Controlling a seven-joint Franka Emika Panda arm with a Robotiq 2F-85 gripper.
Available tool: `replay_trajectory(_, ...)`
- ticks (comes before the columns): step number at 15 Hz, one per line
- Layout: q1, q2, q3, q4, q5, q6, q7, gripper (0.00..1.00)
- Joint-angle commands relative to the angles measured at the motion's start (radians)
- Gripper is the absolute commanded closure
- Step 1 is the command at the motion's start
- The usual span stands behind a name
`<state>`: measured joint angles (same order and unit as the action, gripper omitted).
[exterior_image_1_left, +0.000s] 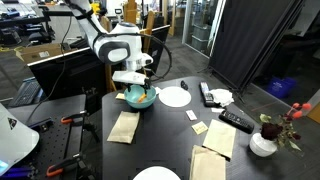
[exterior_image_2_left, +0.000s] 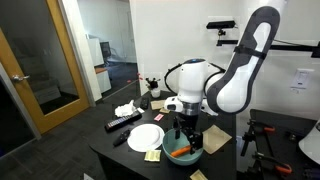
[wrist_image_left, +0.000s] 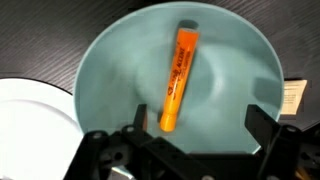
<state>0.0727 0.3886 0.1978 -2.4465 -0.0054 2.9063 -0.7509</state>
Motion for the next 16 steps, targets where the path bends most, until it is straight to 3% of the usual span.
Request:
replay_trajectory(1, -0.012, 0.039, 0.002, 0.039, -0.069, -0.006, 0.068, 0.0)
replay_trajectory(15, -0.005, 0.137, -0.012, 0.108, -0.188, -0.025, 0.174, 0.0)
replay_trajectory(16, -0.005, 0.14, -0.012, 0.11, -0.19, -0.025, 0.173, 0.25)
